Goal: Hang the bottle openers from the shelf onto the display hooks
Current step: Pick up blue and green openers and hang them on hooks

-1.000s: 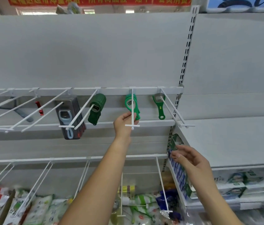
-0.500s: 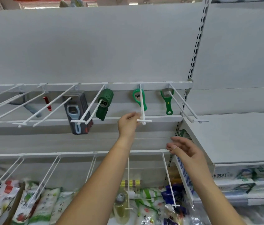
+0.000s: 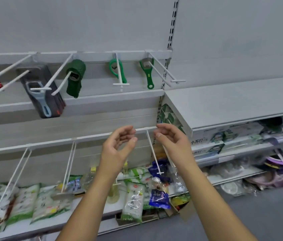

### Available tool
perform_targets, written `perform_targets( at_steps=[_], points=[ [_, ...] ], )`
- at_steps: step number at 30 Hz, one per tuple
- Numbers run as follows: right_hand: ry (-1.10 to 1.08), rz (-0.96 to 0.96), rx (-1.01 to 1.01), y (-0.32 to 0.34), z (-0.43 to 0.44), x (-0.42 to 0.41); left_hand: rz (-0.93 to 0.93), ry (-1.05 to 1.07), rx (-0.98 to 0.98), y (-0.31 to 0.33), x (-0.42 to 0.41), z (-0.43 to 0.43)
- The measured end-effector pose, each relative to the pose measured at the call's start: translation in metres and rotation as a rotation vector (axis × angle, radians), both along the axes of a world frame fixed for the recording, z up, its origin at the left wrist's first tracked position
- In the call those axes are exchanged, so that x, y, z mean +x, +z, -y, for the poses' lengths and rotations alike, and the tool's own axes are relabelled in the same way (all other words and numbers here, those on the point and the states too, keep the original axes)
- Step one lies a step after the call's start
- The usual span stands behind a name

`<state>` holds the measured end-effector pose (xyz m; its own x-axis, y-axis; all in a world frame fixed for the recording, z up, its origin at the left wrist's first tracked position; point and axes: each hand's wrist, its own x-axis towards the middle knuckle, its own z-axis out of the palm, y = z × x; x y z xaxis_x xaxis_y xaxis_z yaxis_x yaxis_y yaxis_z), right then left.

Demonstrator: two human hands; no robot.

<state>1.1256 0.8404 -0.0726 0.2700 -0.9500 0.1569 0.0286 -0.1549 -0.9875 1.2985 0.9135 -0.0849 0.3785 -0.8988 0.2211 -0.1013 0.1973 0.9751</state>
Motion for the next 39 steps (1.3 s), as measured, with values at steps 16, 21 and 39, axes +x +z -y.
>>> perform_targets(
  at_steps=[16,21,39],
  points=[
    [-0.39,0.087,-0.027,0.0,-0.015,-0.374,0.099,-0.394,-0.04,0.007,-0.351,0.072],
    [-0.559,0.066,-0.057,0.0,-0.019,-0.513,0.116,-0.542,-0.071,0.016,-0.487,0.099],
    [-0.86,-0.033,-0.132,-0.008,0.148,-0.814,0.106,-0.801,-0.123,0.004,-0.814,0.315]
  ],
)
